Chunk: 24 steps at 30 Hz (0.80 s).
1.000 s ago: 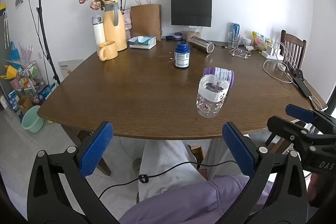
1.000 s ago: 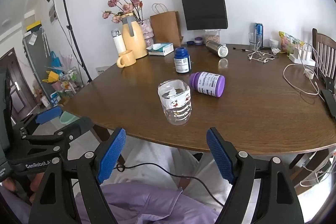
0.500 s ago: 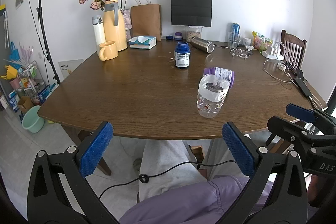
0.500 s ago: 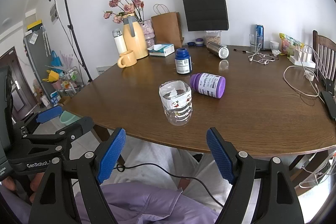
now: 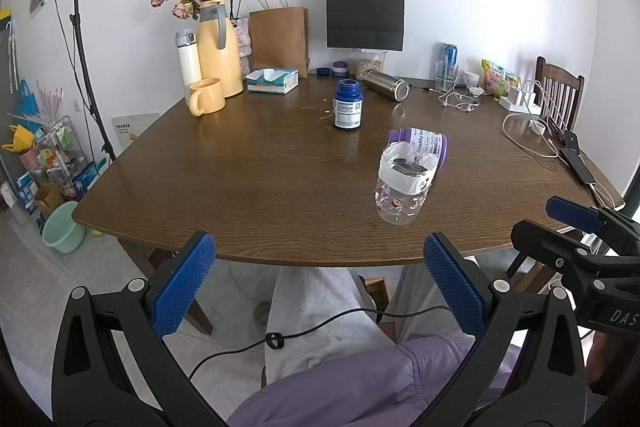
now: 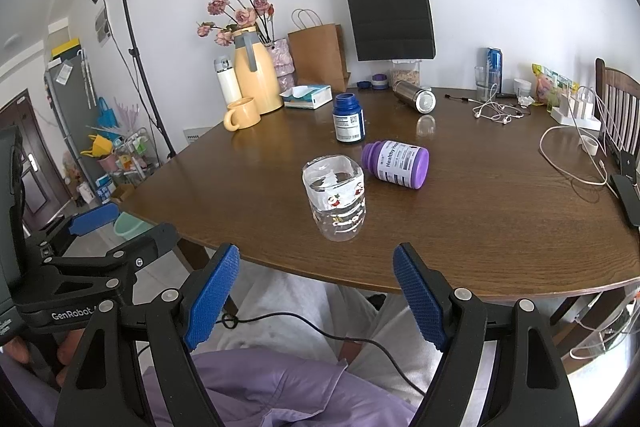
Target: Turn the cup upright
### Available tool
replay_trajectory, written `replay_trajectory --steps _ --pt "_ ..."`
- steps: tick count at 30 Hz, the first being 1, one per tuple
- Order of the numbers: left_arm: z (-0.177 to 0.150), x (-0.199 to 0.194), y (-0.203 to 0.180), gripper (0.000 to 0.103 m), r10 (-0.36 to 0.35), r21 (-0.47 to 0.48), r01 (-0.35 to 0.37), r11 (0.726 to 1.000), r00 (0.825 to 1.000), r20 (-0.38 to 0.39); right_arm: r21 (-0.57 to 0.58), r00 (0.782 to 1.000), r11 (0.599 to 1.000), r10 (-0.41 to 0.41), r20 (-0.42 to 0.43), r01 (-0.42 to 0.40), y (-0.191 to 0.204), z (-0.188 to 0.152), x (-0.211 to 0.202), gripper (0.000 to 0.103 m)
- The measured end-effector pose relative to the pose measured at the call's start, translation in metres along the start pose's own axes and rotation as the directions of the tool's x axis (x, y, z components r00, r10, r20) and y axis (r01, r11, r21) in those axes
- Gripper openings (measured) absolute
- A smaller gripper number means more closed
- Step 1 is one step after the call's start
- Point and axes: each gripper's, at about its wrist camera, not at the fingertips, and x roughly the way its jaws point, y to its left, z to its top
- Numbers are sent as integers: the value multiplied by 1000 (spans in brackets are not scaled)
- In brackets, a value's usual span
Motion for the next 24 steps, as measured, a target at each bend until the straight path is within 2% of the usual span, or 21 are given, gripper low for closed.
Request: replay_trajectory --steps 24 --pt "0 0 0 103 1 0 -1 1000 1000 -2 -11 1000 1000 -13 12 13 1 2 -2 84"
